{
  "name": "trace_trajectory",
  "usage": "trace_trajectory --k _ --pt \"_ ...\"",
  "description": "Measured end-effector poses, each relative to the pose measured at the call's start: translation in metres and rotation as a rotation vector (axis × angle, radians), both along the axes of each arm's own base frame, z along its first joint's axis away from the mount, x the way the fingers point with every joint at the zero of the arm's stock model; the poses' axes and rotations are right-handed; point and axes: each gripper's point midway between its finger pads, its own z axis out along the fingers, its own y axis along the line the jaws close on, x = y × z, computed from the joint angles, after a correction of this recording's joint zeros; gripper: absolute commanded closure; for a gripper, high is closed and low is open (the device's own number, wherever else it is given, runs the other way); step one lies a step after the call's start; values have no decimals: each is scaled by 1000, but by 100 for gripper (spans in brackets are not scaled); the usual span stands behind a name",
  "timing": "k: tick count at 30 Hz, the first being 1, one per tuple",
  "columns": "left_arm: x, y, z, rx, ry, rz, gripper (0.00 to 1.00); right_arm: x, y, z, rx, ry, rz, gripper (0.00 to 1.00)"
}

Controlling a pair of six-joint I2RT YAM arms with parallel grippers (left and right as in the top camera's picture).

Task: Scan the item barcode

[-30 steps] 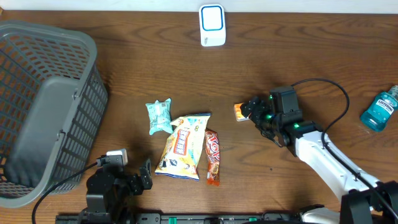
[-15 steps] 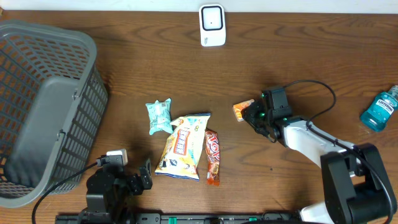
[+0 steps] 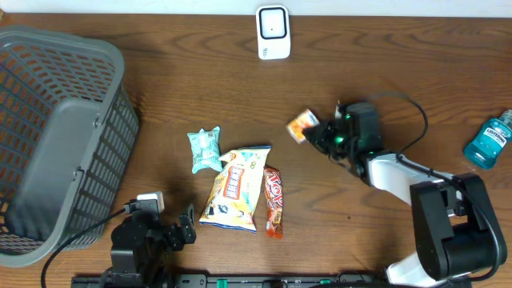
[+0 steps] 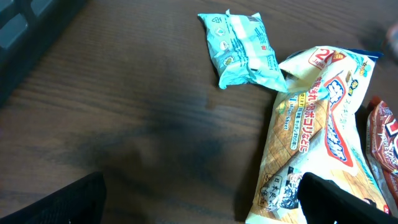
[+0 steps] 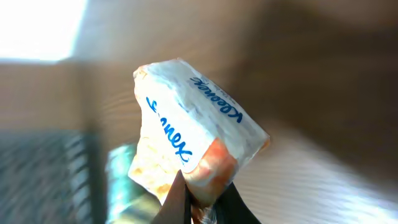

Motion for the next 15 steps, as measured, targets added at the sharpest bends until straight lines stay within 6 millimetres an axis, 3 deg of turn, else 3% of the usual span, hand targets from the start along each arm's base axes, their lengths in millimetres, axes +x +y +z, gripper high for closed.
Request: trace_trajectory --k 3,7,11,15 --pt "0 0 0 0 0 0 2 2 22 46 125 -225 207 99" --pt "0 0 0 0 0 0 2 -27 50 107 269 -536 532 99" --pt "0 0 0 0 0 0 2 -61 63 144 329 -796 775 99" --pt "0 0 0 0 0 0 2 -93 69 167 344 -1013 964 99"
